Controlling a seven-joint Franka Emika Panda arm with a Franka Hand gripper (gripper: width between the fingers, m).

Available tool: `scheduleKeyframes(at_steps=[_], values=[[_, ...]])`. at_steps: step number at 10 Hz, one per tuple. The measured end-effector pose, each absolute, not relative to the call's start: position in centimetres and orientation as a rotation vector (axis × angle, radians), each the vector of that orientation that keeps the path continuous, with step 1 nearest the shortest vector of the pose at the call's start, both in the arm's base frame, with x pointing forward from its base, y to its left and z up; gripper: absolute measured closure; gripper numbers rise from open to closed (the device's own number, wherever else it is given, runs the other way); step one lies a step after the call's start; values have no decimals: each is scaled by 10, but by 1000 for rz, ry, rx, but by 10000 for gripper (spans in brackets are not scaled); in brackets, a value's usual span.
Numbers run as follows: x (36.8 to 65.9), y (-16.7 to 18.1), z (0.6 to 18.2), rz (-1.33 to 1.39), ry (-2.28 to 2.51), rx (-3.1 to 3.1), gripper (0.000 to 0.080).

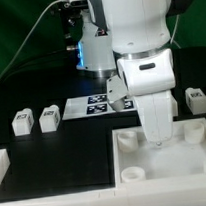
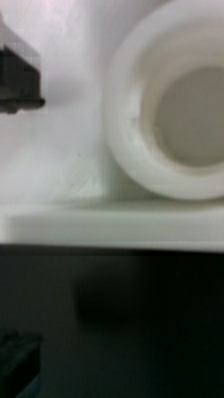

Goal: Assemble one leg

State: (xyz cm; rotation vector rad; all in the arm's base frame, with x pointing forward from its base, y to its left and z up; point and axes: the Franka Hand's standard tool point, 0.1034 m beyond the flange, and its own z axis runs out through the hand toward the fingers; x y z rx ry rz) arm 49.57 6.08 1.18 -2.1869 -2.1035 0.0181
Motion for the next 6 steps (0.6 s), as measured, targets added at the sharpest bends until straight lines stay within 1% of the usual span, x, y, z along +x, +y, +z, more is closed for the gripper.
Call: scheduleKeyframes(at_steps=[1, 2, 6], values=[[496, 61, 12, 18, -2103, -2187, 160], [496, 60, 12, 18, -2103, -2188, 152], [496, 60, 12, 19, -2101, -2189, 151]])
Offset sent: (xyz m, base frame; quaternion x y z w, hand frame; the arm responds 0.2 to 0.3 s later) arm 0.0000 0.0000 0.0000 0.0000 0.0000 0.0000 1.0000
